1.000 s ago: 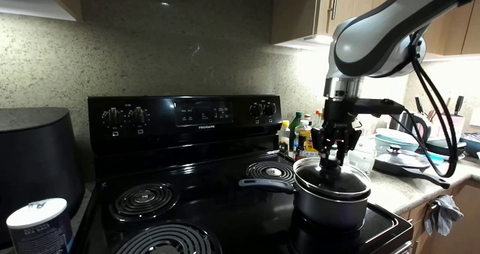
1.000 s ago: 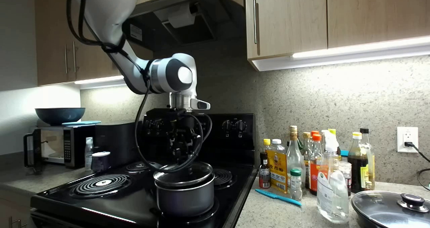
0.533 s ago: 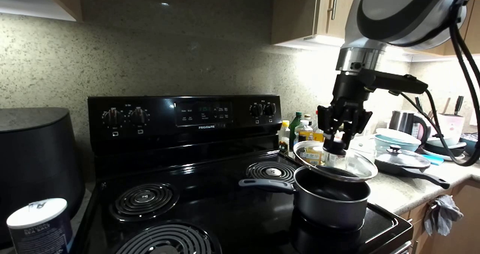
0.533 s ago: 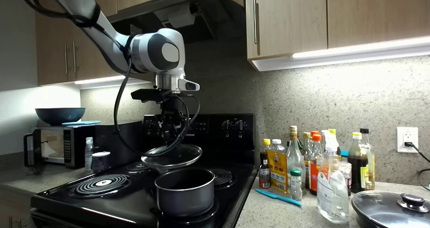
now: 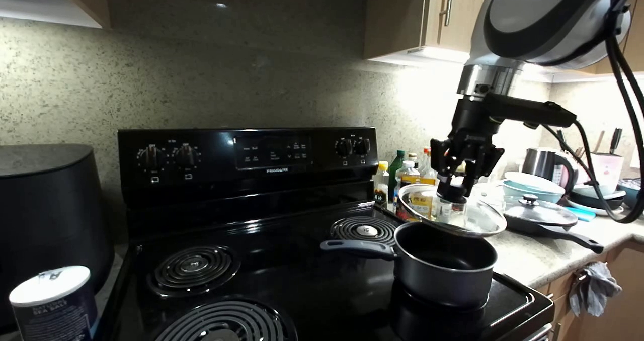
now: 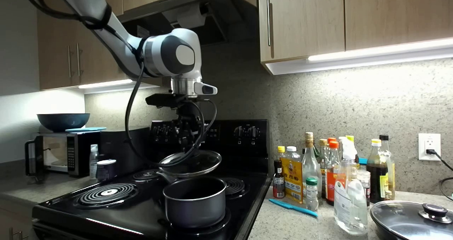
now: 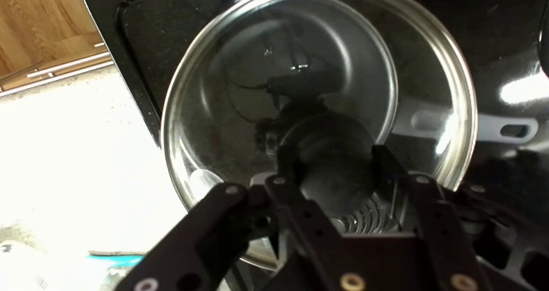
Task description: Remove the lid from the pot
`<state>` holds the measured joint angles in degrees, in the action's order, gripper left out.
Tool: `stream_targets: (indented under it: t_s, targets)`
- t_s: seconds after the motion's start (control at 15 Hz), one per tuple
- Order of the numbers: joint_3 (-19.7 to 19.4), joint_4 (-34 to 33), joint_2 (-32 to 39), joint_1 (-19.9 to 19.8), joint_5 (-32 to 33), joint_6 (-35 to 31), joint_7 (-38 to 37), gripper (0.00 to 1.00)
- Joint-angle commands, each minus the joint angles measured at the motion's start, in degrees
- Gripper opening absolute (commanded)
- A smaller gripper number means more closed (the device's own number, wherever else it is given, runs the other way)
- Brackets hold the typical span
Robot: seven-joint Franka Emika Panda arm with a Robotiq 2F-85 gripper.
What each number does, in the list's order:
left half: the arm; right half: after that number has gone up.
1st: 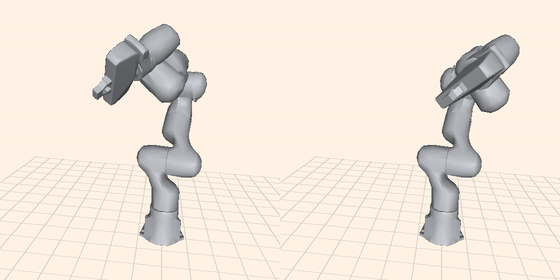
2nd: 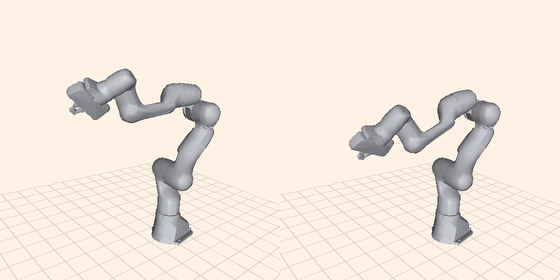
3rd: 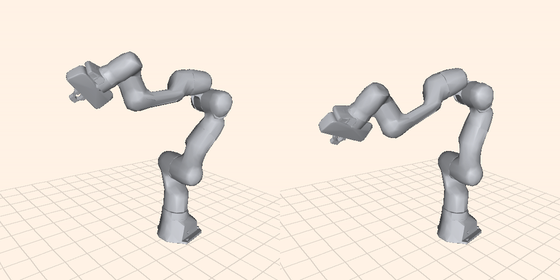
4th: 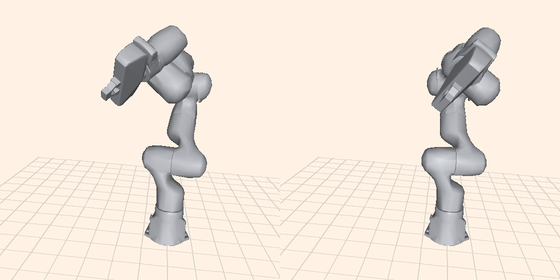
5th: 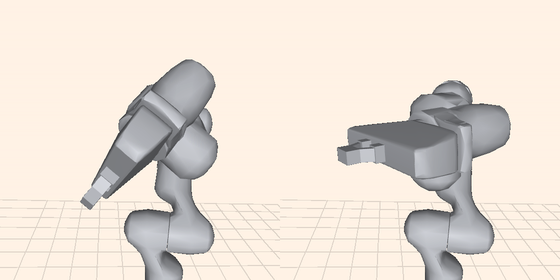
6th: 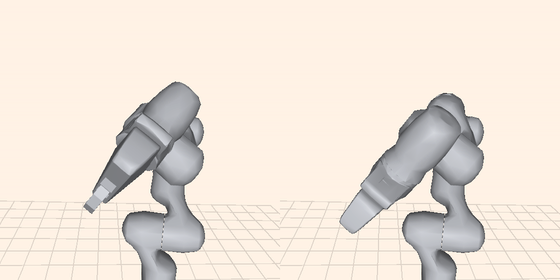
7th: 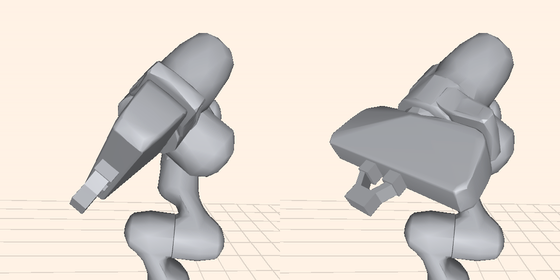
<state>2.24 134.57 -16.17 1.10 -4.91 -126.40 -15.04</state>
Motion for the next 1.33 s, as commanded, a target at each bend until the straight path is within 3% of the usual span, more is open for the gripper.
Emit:
stream_targets:
  t_s: [0.0, 0.53, 0.6, 1.0, 1.07, 1.27]
  targets:
    - [-2.02, 0.94, -2.84, -3.54, -0.56, -2.63, -3.70, 0.23]
    - [-6.60, 1.07, -2.42, -8.28, -3.35, -1.36, -6.38, 0.23]
    - [-6.27, 0.32, -1.37, -8.37, -1.42, -1.39, -4.95, 0.48]
    - [-6.58, 0.78, -1.37, -8.46, -2.45, -1.39, -5.13, 0.48]
    - [-6.58, 0.78, -1.37, -8.46, -2.46, -1.39, -5.15, 0.23]
    - [-7.94, -0.66, 1.07, -10.35, -2.75, -2.35, -7.58, 0.23]
